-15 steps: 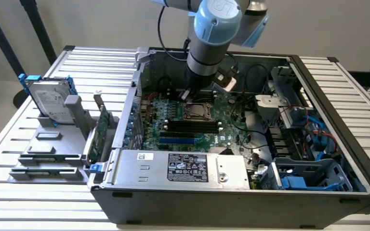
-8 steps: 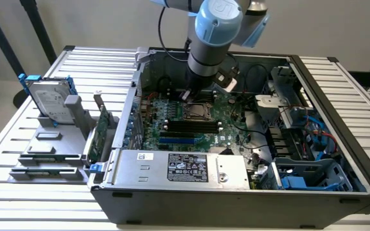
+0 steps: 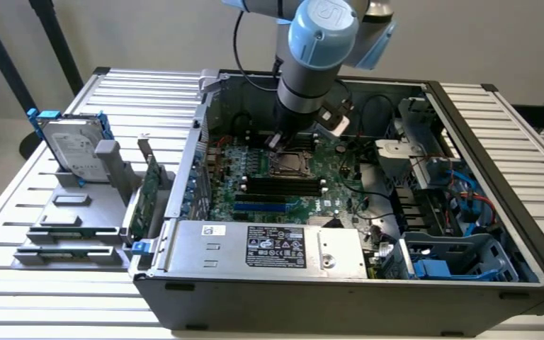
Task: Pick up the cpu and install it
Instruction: 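Install the first cpu locking lever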
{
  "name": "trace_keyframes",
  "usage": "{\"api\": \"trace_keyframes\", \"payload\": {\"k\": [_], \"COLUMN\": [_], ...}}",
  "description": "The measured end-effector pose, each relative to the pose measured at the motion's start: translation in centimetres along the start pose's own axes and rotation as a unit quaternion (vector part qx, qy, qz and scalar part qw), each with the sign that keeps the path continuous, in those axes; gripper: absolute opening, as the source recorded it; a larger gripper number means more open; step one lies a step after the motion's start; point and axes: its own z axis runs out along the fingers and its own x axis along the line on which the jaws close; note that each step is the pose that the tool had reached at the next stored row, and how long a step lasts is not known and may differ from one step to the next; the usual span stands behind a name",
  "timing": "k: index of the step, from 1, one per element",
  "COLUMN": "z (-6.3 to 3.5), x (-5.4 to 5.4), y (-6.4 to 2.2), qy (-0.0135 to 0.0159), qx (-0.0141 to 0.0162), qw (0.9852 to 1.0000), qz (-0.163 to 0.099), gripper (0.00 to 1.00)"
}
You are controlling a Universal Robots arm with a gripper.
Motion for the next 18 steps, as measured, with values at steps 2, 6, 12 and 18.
{"api": "trace_keyframes", "payload": {"k": [2,6,12,18], "z": [0.02,0.05,0.08,0.09], "x": [0.03,0.06,0.11,0.15], "y": [0.05,0.12,0.21,0.27], "qy": [0.0000,-0.0001,-0.0012,-0.0034], "qx": [0.0000,-0.0001,-0.0009,-0.0025], "qw": [1.0000,1.0000,1.0000,1.0000], "qz": [0.000,0.000,0.000,0.000], "gripper": [0.11,0.11,0.11,0.11]}}
